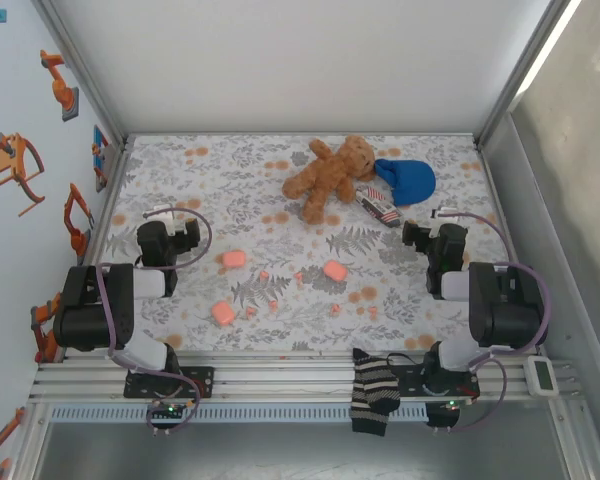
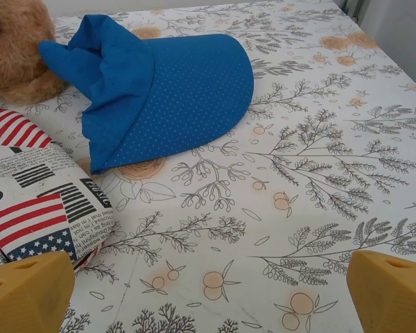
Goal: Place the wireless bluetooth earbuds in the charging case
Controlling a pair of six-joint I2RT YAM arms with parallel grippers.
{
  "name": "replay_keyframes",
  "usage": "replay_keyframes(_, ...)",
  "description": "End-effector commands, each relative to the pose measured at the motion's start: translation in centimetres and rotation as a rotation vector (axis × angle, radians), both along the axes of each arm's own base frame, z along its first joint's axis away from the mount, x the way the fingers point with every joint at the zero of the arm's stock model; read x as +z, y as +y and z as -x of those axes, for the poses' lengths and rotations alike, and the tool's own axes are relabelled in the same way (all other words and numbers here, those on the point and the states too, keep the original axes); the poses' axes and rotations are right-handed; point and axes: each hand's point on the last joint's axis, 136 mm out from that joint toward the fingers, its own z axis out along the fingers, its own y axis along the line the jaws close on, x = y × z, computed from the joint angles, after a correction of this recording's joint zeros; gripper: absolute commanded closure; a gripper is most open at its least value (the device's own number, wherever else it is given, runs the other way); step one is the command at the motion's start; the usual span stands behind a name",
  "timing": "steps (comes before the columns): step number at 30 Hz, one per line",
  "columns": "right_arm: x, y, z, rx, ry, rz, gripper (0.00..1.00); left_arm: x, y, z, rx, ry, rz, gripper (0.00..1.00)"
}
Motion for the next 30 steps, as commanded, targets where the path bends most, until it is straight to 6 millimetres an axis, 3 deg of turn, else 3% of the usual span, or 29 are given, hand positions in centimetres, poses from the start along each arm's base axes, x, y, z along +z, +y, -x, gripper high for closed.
replay_keyframes(1, 1.15, -0.11, -0.7, -0.008, -0.031, 0.022, 0.01, 0.61, -0.17, -0.38, -0.004, -0.016, 0.009, 0.04)
replay_keyframes(30, 1.22, -0.1, -0.73, -0.006, -0.033, 0.018, 0.0, 0.63, -0.62, -0.44, -0.032, -0.012, 0.011, 0.04)
